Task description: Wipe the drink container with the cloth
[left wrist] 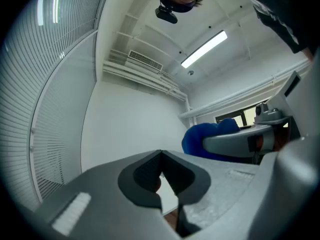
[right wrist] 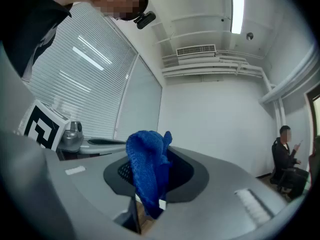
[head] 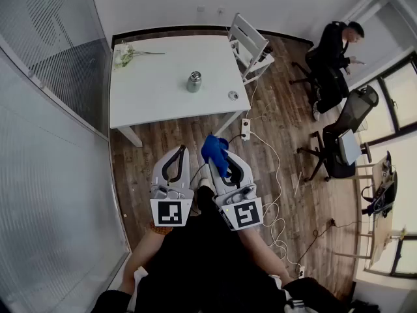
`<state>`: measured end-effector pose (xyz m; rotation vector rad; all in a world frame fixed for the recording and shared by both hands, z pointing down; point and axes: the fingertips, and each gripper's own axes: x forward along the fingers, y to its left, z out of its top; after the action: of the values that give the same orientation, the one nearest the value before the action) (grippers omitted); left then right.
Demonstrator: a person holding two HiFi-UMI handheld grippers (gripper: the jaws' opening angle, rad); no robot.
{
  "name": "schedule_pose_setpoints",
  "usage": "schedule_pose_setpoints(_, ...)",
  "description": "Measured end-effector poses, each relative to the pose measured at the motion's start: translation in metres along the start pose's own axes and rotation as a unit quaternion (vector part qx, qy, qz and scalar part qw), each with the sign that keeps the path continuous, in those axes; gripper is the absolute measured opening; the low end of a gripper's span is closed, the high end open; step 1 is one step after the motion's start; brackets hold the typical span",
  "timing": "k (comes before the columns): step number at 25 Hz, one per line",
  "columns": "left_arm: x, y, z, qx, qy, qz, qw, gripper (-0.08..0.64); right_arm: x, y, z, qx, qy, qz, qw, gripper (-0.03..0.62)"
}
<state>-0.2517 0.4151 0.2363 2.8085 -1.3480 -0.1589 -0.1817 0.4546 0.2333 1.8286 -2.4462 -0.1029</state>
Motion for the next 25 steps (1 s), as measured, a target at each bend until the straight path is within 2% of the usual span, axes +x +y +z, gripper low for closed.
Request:
schedule_pose_setpoints(2, 0.007, 0.006, -0.004, 0.061, 0.001, -0.017, 0.998, 0.0, 0.008, -0.002, -0.006, 0.026, 0.002, 0.012, 1.0, 0.121)
schedule_pose_setpoints(4, 0.011, 0.009, -0.008, 0.093, 0.002, -0.025, 0.9954, 0.0, 0.014, -0.009, -0.015, 0.051, 0.009, 0.018, 0.998, 0.126)
schedule_pose_setpoints(7, 0.02, 0.016, -0.019, 0.099, 0.014, -0.021, 0.9948, 0.0, 0.026, -0.029, -0.033, 0.072, 0.021, 0.013, 0.997, 0.129)
schedule_pose_setpoints(11, 0.046, 0.028, -0.037, 0.053, 0.029, 0.005, 0.9981, 0.0, 0.053, -0.062, -0.053, 0.102, 0.028, 0.026, 0.994, 0.13)
schedule_pose_setpoints(15, 0.088, 0.034, -0.05, 0.075, 0.054, 0.007, 0.9957, 0.0, 0.088, -0.11, -0.073, 0.131, 0.033, 0.032, 0.99, 0.13)
schedule_pose_setpoints(20, 0.162, 0.039, -0.07, 0.086, 0.074, 0.013, 0.9934, 0.0, 0.147, -0.186, -0.096, 0.209, 0.045, 0.045, 0.976, 0.132)
schedule_pose_setpoints(25, 0.22, 0.047, -0.092, 0.091, 0.105, 0.027, 0.99, 0.002, 0.193, -0.242, -0.125, 0.244, 0.08, 0.078, 0.963, 0.132)
